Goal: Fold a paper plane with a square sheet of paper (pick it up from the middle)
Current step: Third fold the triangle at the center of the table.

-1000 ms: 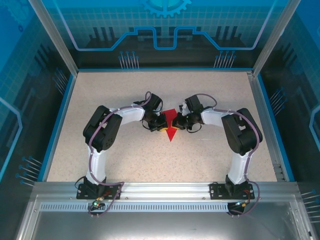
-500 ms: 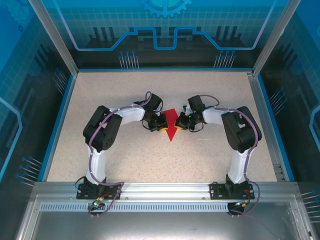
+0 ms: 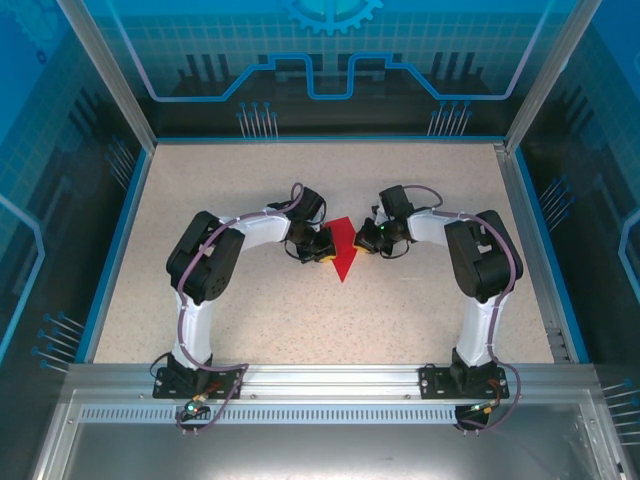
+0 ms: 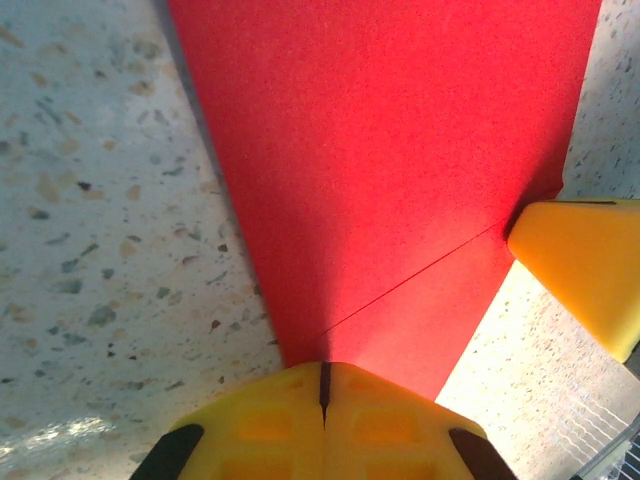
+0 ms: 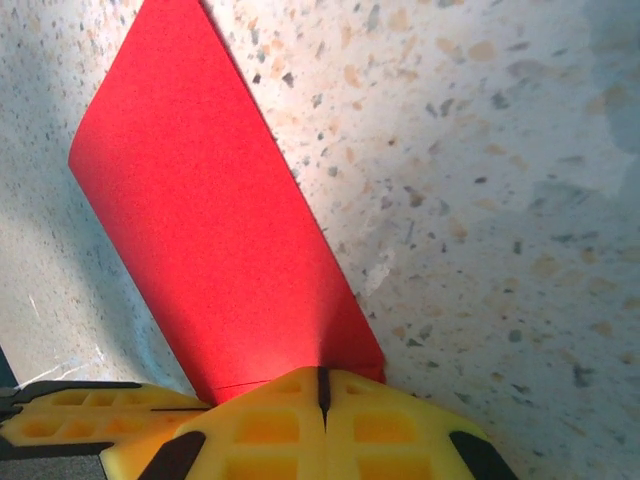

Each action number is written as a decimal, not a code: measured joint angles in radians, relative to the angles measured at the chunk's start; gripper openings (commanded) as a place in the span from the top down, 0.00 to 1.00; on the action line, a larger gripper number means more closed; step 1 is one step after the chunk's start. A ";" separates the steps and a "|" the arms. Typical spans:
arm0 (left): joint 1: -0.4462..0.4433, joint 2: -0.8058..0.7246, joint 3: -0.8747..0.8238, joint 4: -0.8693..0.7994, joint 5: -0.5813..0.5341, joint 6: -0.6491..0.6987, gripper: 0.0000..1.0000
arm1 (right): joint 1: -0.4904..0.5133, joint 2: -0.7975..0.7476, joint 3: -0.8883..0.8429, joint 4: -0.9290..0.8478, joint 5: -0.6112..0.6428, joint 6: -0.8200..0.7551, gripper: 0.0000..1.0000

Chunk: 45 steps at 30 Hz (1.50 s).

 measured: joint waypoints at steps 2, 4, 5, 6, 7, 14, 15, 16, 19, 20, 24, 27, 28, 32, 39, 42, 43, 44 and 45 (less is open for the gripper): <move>0.000 0.000 0.001 -0.001 0.000 0.000 1.00 | -0.002 0.000 0.007 -0.010 0.016 0.006 1.00; -0.001 0.000 0.002 -0.001 -0.003 0.000 1.00 | -0.005 0.000 0.012 -0.017 0.027 0.011 1.00; -0.002 0.000 0.002 -0.001 -0.003 0.000 1.00 | -0.008 -0.002 0.014 -0.018 0.037 0.011 1.00; -0.002 0.000 0.002 -0.001 -0.003 0.000 1.00 | -0.013 -0.007 0.014 -0.019 0.052 0.011 1.00; -0.002 0.000 0.002 -0.001 -0.003 0.003 1.00 | -0.019 -0.014 0.014 -0.020 0.071 0.011 1.00; -0.002 0.001 0.005 -0.005 -0.004 0.023 1.00 | -0.037 -0.108 -0.003 0.012 0.055 -0.041 1.00; -0.002 0.002 0.007 -0.008 -0.004 0.025 1.00 | -0.027 -0.116 -0.003 0.016 0.041 -0.055 1.00; -0.002 0.003 0.010 -0.011 -0.005 0.027 1.00 | -0.014 -0.119 -0.003 0.017 0.025 -0.069 1.00; -0.002 0.006 0.017 -0.021 -0.006 0.047 1.00 | 0.027 -0.116 -0.003 0.008 -0.019 -0.101 1.00; -0.002 0.007 0.020 -0.025 -0.007 0.053 1.00 | 0.039 -0.116 -0.003 0.007 -0.031 -0.108 1.00; -0.003 0.019 0.051 -0.057 -0.021 0.100 1.00 | 0.061 -0.100 -0.003 0.004 -0.069 -0.132 1.00; -0.002 0.039 0.092 -0.082 -0.038 0.143 1.00 | 0.061 -0.083 -0.010 0.001 -0.082 -0.137 1.00; -0.001 0.046 0.106 -0.086 -0.046 0.156 1.00 | 0.061 -0.079 -0.014 0.001 -0.085 -0.137 1.00; 0.004 0.059 0.138 -0.095 -0.058 0.188 0.97 | 0.061 -0.061 -0.021 0.000 -0.089 -0.137 1.00; 0.006 0.059 0.146 -0.092 -0.055 0.201 0.94 | 0.063 -0.004 -0.021 0.006 -0.088 -0.125 1.00; 0.006 0.047 0.130 -0.058 -0.054 0.192 0.91 | 0.063 0.005 -0.021 0.018 -0.091 -0.114 1.00; 0.006 0.032 0.110 -0.039 -0.051 0.179 0.90 | 0.064 0.005 -0.023 0.024 -0.091 -0.106 1.00; 0.006 0.013 0.086 -0.019 -0.048 0.168 0.89 | 0.064 0.005 -0.027 0.032 -0.091 -0.100 1.00; 0.006 -0.010 0.060 -0.001 -0.043 0.154 0.88 | 0.064 0.005 -0.029 0.039 -0.091 -0.089 1.00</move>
